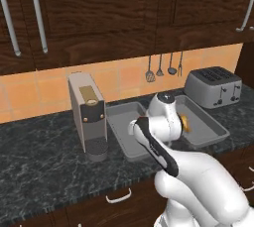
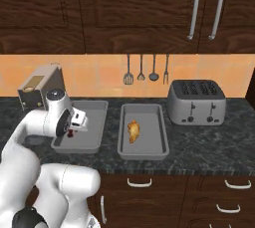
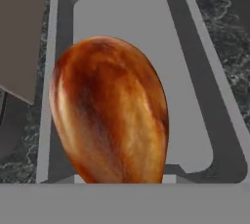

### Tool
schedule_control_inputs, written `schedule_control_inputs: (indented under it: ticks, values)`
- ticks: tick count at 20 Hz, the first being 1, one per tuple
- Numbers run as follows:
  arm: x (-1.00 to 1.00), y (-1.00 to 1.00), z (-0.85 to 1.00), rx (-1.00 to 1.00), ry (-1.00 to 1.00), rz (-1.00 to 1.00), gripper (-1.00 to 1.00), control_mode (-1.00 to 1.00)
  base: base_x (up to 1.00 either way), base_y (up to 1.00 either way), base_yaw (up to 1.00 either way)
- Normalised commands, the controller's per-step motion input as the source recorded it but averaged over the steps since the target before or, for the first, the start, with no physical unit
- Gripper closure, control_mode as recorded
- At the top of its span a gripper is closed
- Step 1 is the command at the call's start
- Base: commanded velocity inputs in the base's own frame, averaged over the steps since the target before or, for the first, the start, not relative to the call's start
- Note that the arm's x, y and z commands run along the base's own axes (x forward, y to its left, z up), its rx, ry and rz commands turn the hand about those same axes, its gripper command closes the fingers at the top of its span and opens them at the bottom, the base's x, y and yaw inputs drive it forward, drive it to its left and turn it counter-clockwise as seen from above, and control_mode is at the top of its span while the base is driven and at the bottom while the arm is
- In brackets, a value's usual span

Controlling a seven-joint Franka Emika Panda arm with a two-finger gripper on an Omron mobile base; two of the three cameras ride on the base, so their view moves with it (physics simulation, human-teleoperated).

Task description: Place one lemon wedge and one chicken drumstick in each tupperware on the nearby counter, to pack two identical lunches.

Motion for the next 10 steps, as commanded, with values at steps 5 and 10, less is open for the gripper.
schedule_control_inputs:
  ticks: [5,10]
  values:
    - [0.53,0.36,-0.34,0.00,0.05,0.00,1.00,-1.00,0.00,0.00,0.00]
    - [0.56,-0.06,-0.22,0.00,0.00,0.00,1.00,-1.00,0.00,0.00,0.00]
